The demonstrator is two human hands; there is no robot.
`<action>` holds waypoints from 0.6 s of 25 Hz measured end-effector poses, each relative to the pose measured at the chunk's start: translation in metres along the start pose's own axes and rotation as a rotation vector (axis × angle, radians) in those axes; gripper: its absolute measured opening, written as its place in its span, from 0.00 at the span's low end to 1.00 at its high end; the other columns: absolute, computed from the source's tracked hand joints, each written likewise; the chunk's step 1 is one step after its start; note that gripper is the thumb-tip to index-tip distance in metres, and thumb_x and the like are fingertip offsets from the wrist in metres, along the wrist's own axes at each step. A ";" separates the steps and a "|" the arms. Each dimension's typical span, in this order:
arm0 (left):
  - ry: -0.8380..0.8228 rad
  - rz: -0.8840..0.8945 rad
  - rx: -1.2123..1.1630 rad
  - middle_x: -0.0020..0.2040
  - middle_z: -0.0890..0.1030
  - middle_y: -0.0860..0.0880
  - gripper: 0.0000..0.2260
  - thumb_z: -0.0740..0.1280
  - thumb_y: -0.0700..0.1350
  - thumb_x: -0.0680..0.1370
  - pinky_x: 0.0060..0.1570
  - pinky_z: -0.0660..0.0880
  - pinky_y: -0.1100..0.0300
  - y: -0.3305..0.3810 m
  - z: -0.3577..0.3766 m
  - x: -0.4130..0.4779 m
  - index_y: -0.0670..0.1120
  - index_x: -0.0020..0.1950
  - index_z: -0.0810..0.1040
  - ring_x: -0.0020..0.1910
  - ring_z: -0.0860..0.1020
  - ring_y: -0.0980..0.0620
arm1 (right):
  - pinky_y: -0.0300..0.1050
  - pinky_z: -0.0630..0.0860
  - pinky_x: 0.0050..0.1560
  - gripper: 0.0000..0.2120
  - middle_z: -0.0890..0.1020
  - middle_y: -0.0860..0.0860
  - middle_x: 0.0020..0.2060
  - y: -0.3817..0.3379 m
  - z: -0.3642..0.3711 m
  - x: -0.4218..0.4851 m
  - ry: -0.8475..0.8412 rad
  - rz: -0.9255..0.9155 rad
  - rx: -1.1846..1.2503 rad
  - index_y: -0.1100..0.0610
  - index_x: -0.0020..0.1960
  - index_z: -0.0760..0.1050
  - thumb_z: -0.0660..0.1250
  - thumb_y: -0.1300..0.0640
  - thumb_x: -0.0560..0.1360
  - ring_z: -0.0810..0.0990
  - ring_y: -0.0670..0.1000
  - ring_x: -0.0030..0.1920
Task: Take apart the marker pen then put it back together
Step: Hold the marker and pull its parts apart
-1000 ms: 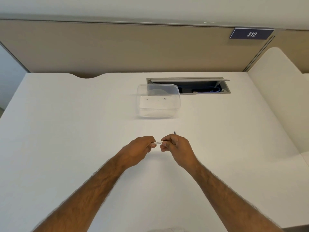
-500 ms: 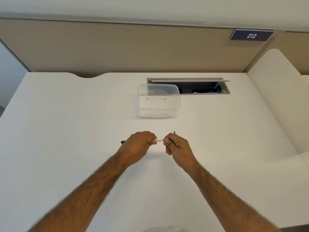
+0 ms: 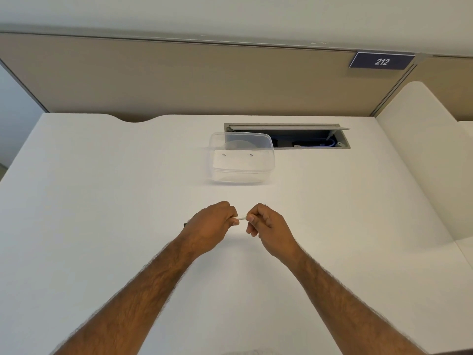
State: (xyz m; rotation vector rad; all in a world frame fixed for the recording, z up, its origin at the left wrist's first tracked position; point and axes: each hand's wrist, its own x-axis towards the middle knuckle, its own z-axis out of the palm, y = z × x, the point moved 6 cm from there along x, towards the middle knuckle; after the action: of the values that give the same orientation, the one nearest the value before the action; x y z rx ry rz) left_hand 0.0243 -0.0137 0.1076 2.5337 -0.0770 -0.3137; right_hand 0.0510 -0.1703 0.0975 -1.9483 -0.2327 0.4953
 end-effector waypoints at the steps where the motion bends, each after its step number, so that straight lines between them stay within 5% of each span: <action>1: 0.020 0.001 0.011 0.45 0.77 0.52 0.08 0.62 0.50 0.83 0.44 0.75 0.51 0.002 -0.002 -0.001 0.49 0.50 0.78 0.44 0.76 0.50 | 0.37 0.72 0.37 0.08 0.82 0.52 0.33 0.000 0.000 0.000 0.007 -0.006 -0.006 0.59 0.44 0.75 0.62 0.60 0.82 0.76 0.47 0.33; 6: 0.095 0.015 -0.086 0.43 0.80 0.53 0.06 0.67 0.49 0.80 0.43 0.75 0.52 0.005 -0.015 -0.002 0.49 0.49 0.83 0.42 0.77 0.52 | 0.45 0.70 0.37 0.12 0.77 0.50 0.28 0.001 0.000 -0.003 0.031 0.006 0.016 0.61 0.42 0.74 0.60 0.59 0.83 0.72 0.49 0.32; 12: 0.107 0.043 -0.012 0.45 0.78 0.54 0.06 0.66 0.50 0.81 0.44 0.74 0.54 0.010 -0.020 -0.003 0.52 0.52 0.82 0.44 0.77 0.53 | 0.42 0.66 0.32 0.17 0.75 0.54 0.26 0.001 0.004 -0.005 -0.039 0.118 0.176 0.61 0.40 0.73 0.59 0.53 0.84 0.69 0.48 0.28; 15: 0.050 0.052 -0.062 0.48 0.78 0.52 0.09 0.63 0.50 0.83 0.48 0.75 0.53 0.006 -0.013 -0.004 0.50 0.58 0.81 0.48 0.77 0.51 | 0.40 0.71 0.35 0.15 0.80 0.54 0.30 -0.005 -0.001 -0.001 -0.066 0.034 0.086 0.62 0.44 0.76 0.61 0.53 0.83 0.74 0.49 0.30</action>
State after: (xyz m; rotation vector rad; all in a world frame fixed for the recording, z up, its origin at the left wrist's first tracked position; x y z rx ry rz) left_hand 0.0235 -0.0115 0.1221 2.4722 -0.1113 -0.2282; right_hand 0.0512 -0.1692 0.1029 -1.8568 -0.2170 0.5841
